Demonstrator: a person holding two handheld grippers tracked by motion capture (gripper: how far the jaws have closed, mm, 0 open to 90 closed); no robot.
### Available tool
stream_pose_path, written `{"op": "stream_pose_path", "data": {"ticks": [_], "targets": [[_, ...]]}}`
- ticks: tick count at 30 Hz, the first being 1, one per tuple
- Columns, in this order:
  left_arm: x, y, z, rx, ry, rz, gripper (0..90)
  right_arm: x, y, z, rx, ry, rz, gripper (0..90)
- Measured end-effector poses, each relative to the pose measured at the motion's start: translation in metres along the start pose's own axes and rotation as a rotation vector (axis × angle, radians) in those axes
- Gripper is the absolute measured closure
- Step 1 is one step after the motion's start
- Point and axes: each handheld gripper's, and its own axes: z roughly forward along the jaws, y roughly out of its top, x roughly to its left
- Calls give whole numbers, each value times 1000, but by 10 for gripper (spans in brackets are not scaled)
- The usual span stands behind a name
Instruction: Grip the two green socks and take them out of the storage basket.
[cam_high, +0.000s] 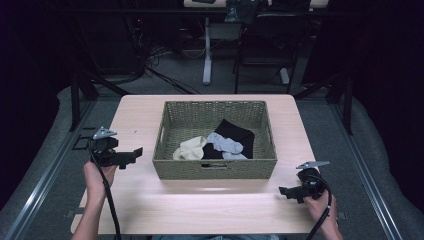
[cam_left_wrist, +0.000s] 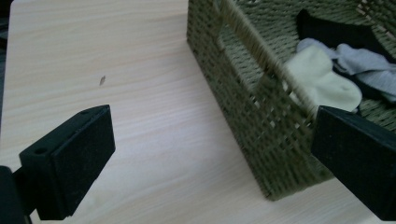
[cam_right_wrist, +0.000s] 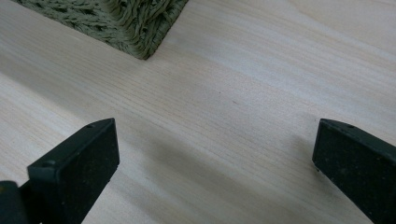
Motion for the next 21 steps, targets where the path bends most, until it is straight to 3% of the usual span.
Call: {"op": "stream_pose_path", "data": {"ticks": [10, 21], "targets": [[-21, 34, 3, -17, -28, 63, 1, 0, 0, -1, 0, 0, -3, 0], [-50, 67, 33, -11, -62, 112, 1, 1, 0, -1, -2, 2, -4, 0]]}}
